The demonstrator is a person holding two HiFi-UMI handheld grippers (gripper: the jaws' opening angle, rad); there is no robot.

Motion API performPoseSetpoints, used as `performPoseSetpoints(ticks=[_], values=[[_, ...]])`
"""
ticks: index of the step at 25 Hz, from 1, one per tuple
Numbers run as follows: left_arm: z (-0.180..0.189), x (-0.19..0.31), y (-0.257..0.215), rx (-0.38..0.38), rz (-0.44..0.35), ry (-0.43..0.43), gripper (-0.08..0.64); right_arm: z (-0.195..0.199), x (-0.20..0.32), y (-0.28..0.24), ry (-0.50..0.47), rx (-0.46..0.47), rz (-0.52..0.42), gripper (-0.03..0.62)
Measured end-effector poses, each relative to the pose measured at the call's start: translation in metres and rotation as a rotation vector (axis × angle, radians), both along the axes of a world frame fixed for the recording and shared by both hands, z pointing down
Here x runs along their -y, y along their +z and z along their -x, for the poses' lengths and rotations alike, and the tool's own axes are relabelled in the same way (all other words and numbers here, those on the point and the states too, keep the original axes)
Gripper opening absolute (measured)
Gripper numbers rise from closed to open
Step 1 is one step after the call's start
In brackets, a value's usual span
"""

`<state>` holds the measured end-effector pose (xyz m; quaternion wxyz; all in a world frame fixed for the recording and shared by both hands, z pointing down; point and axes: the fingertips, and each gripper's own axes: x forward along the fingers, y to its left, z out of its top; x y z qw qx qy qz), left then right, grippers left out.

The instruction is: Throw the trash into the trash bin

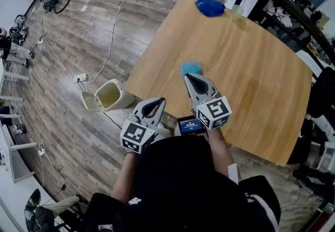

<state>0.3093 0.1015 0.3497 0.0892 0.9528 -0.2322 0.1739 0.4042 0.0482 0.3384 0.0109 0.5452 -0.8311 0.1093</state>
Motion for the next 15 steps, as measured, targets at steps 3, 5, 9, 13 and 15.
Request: performPoseSetpoints(ticks=[3,5,9,13,15], values=[[-0.009,0.014,0.009,0.014,0.029,0.013,0.005,-0.020,0.004,0.020,0.062,-0.011,0.045,-0.002],[-0.018,0.016,0.013,0.016,0.047,0.042,0.005,-0.033,0.003,0.035,0.091,-0.041,0.087,-0.002],[-0.030,0.017,0.027,0.057,0.093,0.084,0.005,-0.049,0.003,0.086,0.104,-0.105,0.232,0.000],[-0.039,0.023,0.065,0.088,0.158,0.087,0.005,-0.062,0.015,0.166,0.087,-0.194,0.384,0.180],[-0.042,0.031,0.089,0.102,0.171,0.080,0.005,-0.067,0.028,0.201,0.071,-0.241,0.422,0.220]])
